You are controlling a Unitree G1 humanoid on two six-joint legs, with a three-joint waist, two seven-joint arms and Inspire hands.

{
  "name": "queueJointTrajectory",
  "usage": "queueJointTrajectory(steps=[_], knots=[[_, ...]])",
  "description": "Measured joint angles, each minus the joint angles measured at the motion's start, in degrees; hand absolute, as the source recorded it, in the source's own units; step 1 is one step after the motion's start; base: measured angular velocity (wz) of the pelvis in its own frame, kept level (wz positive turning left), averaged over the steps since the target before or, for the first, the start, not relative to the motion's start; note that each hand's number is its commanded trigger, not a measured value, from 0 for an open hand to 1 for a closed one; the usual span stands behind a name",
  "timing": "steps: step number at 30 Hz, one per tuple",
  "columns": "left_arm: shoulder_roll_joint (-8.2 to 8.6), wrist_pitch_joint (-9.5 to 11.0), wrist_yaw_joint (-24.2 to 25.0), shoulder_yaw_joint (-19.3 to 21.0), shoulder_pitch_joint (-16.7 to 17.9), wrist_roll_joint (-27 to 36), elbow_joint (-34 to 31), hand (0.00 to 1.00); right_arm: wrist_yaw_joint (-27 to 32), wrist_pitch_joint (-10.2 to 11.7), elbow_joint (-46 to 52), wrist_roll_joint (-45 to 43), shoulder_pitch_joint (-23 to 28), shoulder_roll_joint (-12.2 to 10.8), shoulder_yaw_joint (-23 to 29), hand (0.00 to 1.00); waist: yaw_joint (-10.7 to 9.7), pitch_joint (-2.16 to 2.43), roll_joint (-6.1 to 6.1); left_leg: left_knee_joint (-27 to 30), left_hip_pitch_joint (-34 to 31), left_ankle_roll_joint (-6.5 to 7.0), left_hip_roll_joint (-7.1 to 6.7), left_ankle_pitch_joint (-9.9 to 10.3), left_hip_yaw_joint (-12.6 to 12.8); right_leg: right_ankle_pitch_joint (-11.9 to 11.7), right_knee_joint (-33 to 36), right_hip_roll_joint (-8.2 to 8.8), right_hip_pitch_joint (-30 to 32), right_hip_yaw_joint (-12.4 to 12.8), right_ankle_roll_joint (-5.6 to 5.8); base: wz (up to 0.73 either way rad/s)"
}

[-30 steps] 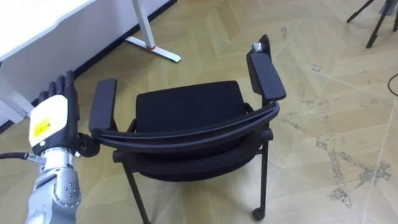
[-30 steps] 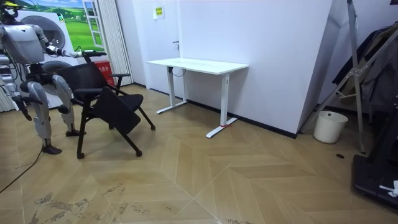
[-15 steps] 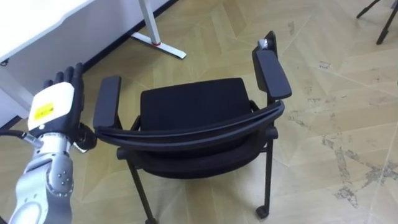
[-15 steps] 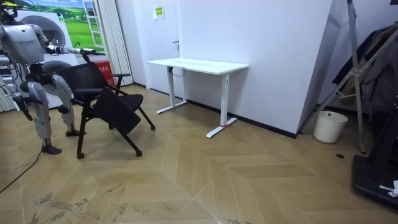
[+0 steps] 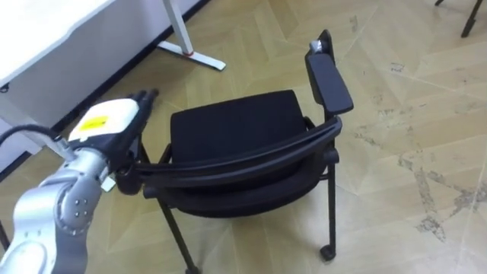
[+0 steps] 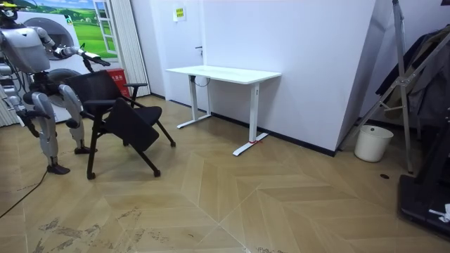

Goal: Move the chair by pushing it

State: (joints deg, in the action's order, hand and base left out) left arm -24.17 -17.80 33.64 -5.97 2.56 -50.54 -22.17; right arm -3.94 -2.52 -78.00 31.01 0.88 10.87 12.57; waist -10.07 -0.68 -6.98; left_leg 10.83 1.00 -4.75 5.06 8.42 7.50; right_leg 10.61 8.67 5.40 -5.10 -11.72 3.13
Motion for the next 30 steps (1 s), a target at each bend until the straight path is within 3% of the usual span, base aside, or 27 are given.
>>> queueJointTrajectory(steps=[5,9,14,16,20,26,30], knots=[[-1.93,-0.6,6.2,0.0,-0.4,2.7,-0.4,0.00,0.0,0.0,0.1,0.0,-0.4,0.2,0.1,0.00,-1.0,0.04,-0.14,0.1,-0.2,0.11,0.02,0.1,0.0,0.0,0.2,0.00,0.2,0.1,-0.02,0.01],[-2.12,-1.1,9.3,0.2,-2.7,6.2,-0.4,0.00,0.0,0.0,-0.8,0.1,-0.2,0.3,0.1,0.00,-0.7,-0.08,-0.51,0.7,-0.5,0.39,0.01,0.3,-0.2,0.0,0.4,0.04,0.2,0.3,-0.01,0.01],[-2.15,-1.8,10.7,0.2,-3.2,9.8,-1.4,0.00,0.0,0.0,-1.4,0.5,-0.2,0.6,0.4,0.00,-0.9,0.50,-1.49,0.7,-0.4,0.39,0.01,0.3,-0.3,0.0,0.4,0.05,0.2,0.4,0.00,0.00],[-2.29,-1.9,11.2,0.2,-3.2,10.8,-2.4,0.00,0.0,-0.1,-2.0,0.5,-0.2,0.7,0.7,0.00,-0.9,0.52,-1.71,0.7,-0.3,0.39,0.00,0.3,-0.3,0.0,0.4,0.05,0.1,0.3,-0.01,0.00],[-3.96,-2.3,12.3,0.2,-4.3,14.5,-2.8,0.00,0.0,-0.1,-2.0,0.5,0.4,0.7,1.2,0.00,-0.9,0.31,-2.06,0.4,0.0,0.39,0.00,0.3,-0.3,0.0,0.5,0.07,0.1,0.4,0.00,-0.01],[-3.99,-3.4,13.8,0.5,-4.8,14.8,-2.7,0.00,-0.4,-0.1,-1.8,1.7,1.5,0.6,1.2,0.00,-0.6,-0.61,-0.82,0.4,0.3,0.39,-0.03,0.3,0.0,0.3,1.0,0.14,0.3,0.8,0.10,-0.02],[-3.96,-4.0,14.6,0.5,-4.8,14.4,-2.6,0.00,-0.3,-0.1,-1.8,2.4,1.6,0.6,1.2,0.00,-0.6,-0.66,-0.71,0.5,0.0,0.39,-0.03,0.3,0.2,0.4,1.4,0.11,1.1,1.9,0.08,-0.10]])
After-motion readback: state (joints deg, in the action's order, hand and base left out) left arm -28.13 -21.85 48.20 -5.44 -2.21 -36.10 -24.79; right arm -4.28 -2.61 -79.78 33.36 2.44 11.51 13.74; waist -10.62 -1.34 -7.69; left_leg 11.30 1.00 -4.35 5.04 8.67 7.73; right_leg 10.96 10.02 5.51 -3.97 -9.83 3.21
